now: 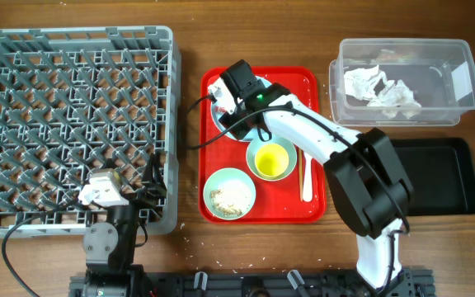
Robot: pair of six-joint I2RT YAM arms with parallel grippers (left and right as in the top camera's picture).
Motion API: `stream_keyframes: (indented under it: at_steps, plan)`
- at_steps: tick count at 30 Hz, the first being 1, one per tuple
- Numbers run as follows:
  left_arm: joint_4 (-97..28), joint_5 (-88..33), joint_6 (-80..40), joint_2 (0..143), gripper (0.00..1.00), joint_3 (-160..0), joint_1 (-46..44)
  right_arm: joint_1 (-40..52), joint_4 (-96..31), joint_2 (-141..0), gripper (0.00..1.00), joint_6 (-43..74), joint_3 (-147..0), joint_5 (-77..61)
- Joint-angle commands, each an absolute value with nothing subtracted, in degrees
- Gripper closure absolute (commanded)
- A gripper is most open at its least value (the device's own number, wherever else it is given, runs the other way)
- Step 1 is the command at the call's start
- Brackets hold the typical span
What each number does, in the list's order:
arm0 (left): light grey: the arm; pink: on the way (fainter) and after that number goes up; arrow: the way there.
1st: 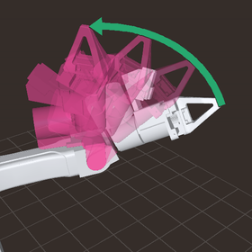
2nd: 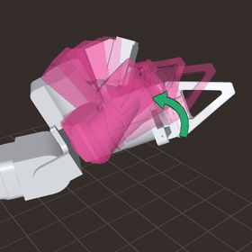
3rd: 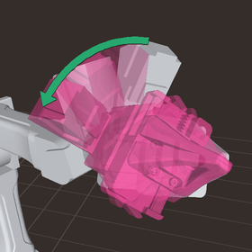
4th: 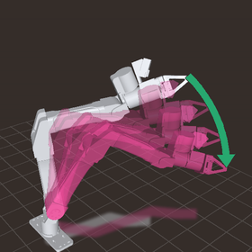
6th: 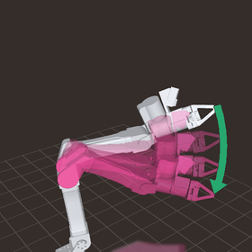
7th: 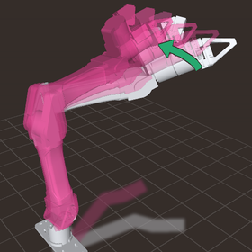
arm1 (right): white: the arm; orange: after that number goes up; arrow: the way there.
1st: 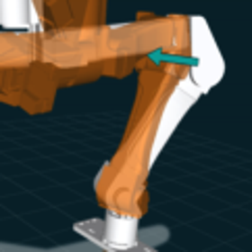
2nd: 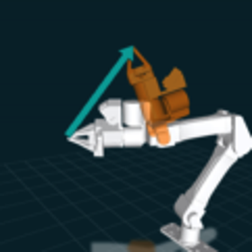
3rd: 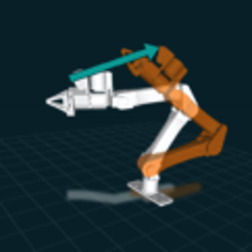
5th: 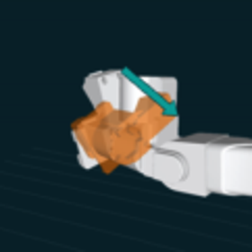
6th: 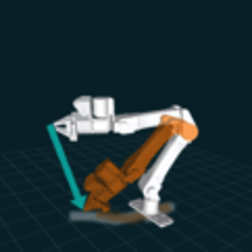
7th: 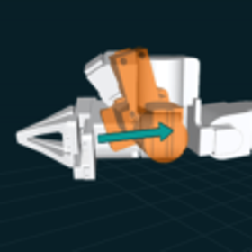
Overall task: Sort waste into correct bins and load items into the dishwasher rack
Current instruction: 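Grasp the red candy wrapper on the plate with the right gripper, then drop the red wrapper into the clear bin with the right gripper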
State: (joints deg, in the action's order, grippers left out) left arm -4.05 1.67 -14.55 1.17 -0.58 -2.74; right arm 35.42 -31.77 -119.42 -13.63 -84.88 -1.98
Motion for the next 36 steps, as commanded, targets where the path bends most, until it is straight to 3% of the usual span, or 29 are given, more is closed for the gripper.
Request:
stream_keyframes:
  at_steps: [1,2,14,17,18,26,36]
  plan:
    - [-4.0,2.0,-15.2,0.9,0.0,-0.3,-3.0,35.4,-30.7,-122.0,0.54,-12.9,-85.0,1.3]
    - [-4.0,2.0,-15.3,0.9,0.0,-0.3,-3.0,35.4,-29.9,-122.4,0.61,-11.6,-85.0,2.9]
    - [-4.0,2.0,-15.2,0.9,0.0,-0.3,-3.0,34.2,-28.1,-123.4,0.66,-6.9,-84.9,3.4]
    - [-4.0,2.0,-15.2,0.9,0.0,-0.3,-3.0,34.0,-28.3,-123.4,0.91,-4.0,-85.2,4.1]
    - [-4.0,2.0,-15.2,0.9,0.0,-0.3,-3.0,34.0,-28.2,-123.2,0.96,-2.0,-85.3,5.2]
    - [-4.0,2.0,-15.3,0.9,0.0,-0.3,-3.0,30.7,-30.2,-114.2,0.96,7.1,-91.2,13.5]
    - [-4.0,2.0,-15.2,0.9,0.0,-0.3,-3.0,3.4,-32.0,-104.9,0.96,32.1,-91.3,9.0]
